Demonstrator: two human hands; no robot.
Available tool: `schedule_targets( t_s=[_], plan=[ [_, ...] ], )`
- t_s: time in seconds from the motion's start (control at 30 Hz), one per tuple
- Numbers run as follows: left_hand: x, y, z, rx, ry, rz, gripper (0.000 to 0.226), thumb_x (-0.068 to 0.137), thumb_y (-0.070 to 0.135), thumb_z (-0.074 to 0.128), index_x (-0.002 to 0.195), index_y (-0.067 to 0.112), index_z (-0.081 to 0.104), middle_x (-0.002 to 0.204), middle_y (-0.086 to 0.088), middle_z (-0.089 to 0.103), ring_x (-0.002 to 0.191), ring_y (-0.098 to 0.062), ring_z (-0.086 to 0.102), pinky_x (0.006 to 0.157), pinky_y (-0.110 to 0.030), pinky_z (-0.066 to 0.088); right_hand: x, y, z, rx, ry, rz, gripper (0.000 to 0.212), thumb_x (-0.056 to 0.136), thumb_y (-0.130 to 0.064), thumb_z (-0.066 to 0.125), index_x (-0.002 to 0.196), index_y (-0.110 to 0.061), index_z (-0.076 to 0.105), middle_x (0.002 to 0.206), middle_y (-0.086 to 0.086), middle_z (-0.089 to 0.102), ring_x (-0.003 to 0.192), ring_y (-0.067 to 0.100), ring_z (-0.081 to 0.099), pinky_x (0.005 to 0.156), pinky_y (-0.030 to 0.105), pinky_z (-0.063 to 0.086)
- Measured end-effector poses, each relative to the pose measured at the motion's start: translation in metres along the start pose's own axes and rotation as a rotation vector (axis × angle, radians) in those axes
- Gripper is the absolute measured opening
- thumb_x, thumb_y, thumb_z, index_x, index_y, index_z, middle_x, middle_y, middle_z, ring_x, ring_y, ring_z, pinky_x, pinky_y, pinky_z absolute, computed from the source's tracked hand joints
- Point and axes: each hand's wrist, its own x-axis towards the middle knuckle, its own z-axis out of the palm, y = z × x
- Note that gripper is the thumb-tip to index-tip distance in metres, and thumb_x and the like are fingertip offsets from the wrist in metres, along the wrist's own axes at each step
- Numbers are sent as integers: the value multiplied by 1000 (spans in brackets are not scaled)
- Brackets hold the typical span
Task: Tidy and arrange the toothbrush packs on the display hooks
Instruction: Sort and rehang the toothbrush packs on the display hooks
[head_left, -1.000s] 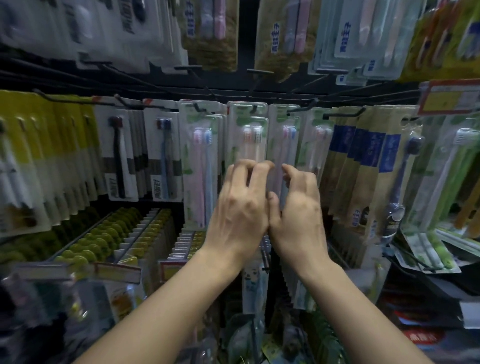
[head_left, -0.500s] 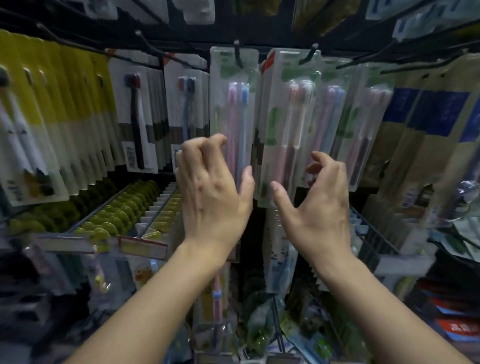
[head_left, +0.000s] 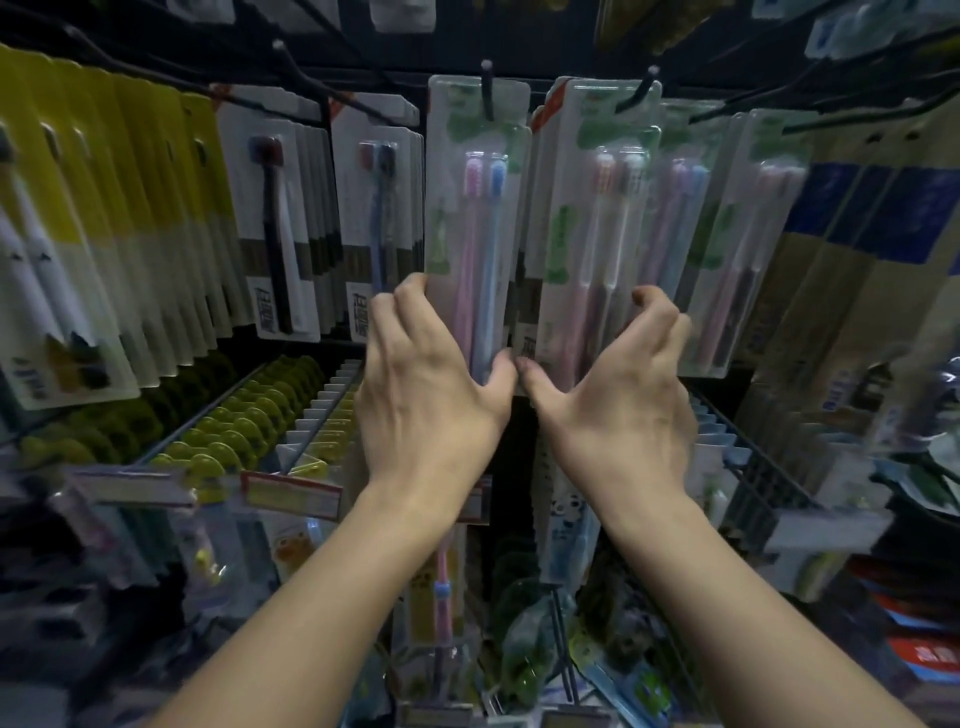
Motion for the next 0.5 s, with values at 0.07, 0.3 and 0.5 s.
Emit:
schedule_targets(
  t_s=[0.07, 0.3, 0.5],
  plan=[
    [-1, 1, -1, -16, 2, -7, 84, 83, 51, 80, 144, 13, 37, 134, -8, 49, 119, -30, 60, 84, -30, 49, -1, -1, 1, 2, 3, -2, 98, 77, -62, 80, 142, -15, 23, 135, 10, 42, 86, 35, 68, 59, 38, 50],
    [-3, 0, -4, -85, 0, -12, 80, 84, 44, 81, 143, 13, 37, 131, -8, 47, 117, -29, 57, 94, -35, 50, -2, 0, 0, -1, 21, -12, 86, 84, -48, 77, 142, -16, 21, 135, 11, 48, 82, 35, 68, 58, 37, 49],
    [-5, 0, -9, -108, 25, -17, 78, 84, 43, 82, 142, 15, 38, 127, -7, 47, 110, -26, 57, 86, -23, 39, -7, 3, -6, 41, 24, -56, 88, 87, -46, 75, 149, -17, 20, 144, 12, 48, 101, 35, 69, 73, 39, 54]
  ],
)
